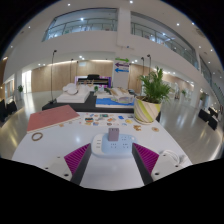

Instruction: Unplug charger

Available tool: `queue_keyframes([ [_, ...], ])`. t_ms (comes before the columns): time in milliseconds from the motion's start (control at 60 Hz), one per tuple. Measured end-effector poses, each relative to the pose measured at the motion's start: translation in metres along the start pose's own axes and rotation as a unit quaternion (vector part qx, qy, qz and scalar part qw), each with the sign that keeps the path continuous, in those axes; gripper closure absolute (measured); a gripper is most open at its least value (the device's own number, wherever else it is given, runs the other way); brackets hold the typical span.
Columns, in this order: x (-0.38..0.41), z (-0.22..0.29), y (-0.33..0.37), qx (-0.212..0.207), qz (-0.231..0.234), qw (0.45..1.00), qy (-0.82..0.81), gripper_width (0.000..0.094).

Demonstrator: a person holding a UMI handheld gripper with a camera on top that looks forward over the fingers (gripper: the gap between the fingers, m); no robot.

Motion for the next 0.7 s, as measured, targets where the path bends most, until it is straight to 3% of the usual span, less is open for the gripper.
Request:
queue_keyframes([
  [283, -0.006, 0.002, -0.112, -0.005, 0.02, 1.0, -0.007, 0.0099],
  [400, -0.006, -0.004, -0.14, 0.007, 0.028, 1.0, 0.0, 0.0156],
  [533, -0.004, -0.001, -0.153, -0.007, 0.031, 0.999, 0.021, 0.0621],
  [617, -0.004, 0.001, -0.152, -0.005, 0.038, 0.999, 0.006, 0.0703],
  [700, -0.006, 0.003, -0.154, -0.001, 0.043, 0.999, 0.001, 0.0722],
])
Point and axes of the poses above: the point between the fingertips, and its own axes, seen from behind it with the camera up: x to the left, z up, y backward, against the way the camera looks, the point moved 6 cm from there along y, backward, against the way the camera looks, and after that the axes turned 10 degrees about y, right-handed, at the moved point
